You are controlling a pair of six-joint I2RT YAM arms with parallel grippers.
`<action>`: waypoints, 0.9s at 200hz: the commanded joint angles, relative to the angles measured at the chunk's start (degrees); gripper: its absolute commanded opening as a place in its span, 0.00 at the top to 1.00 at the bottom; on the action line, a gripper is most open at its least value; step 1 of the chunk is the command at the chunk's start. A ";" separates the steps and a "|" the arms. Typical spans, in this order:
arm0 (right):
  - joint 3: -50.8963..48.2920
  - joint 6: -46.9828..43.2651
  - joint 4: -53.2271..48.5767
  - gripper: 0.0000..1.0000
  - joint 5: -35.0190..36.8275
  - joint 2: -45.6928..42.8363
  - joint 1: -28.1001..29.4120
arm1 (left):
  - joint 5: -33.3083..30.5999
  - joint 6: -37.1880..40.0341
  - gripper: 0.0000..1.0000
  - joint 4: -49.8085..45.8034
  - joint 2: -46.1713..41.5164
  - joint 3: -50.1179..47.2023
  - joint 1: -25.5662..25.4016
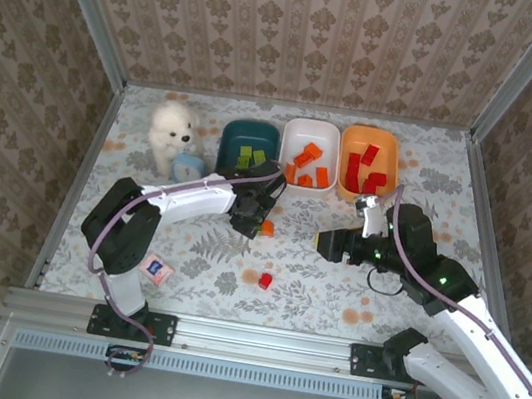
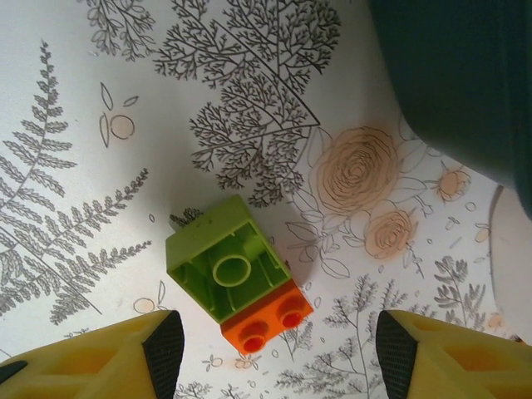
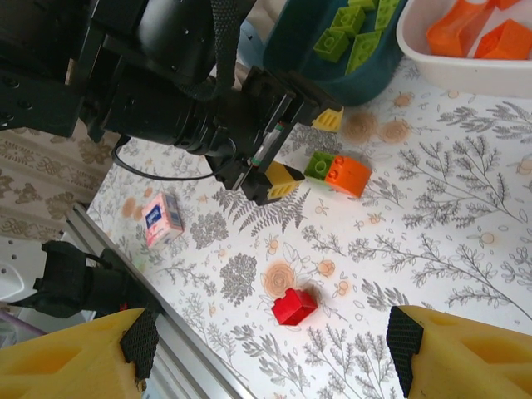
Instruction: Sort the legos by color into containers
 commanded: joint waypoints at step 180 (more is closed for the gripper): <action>0.67 -0.57 -2.79 0.23 0.99 1.25 -0.29 | -2.35 -23.50 0.43 -1.16 5.99 -0.83 0.30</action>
